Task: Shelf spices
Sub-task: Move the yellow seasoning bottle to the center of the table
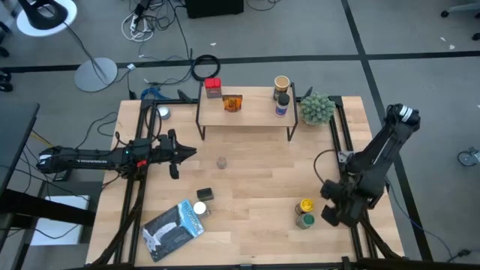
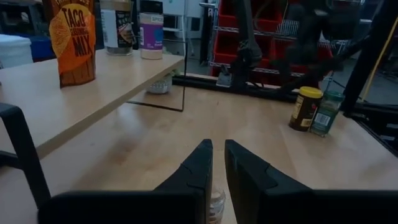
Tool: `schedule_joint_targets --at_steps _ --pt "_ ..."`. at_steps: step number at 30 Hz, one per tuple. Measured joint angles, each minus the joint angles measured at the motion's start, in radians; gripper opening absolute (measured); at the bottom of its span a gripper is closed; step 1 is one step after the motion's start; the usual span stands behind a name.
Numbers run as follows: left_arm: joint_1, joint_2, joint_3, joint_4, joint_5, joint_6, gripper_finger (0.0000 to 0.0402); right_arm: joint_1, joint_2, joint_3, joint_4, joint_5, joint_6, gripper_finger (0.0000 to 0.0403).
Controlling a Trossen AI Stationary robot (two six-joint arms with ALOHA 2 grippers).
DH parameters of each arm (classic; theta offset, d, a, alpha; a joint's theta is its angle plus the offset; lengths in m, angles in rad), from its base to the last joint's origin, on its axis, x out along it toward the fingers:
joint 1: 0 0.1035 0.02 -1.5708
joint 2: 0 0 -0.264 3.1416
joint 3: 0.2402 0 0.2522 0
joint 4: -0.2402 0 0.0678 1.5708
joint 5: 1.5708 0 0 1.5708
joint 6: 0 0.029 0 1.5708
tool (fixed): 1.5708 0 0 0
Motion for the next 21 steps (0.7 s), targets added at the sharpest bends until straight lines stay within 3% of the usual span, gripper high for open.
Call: schedule_joint_targets --at_steps 6,9,17,21 --pt "0.0 0.0 0.0 0.0 0.035 -0.012 0.0048 -0.003 0.178 -0.01 0.135 0.048 -0.045 0.0306" --pt "0.0 0.0 0.0 0.0 0.057 -0.032 0.0048 -0.003 0.246 -0.007 0.225 0.151 -0.038 0.0306" --pt "0.0 0.0 0.0 0.001 0.06 -0.058 0.0048 -0.063 0.329 -0.01 0.307 0.339 -0.044 0.0306" --pt "0.0 0.0 0.0 0.0 0.06 -0.057 0.0048 -0.142 0.344 -0.01 0.334 0.385 -0.138 0.0306"
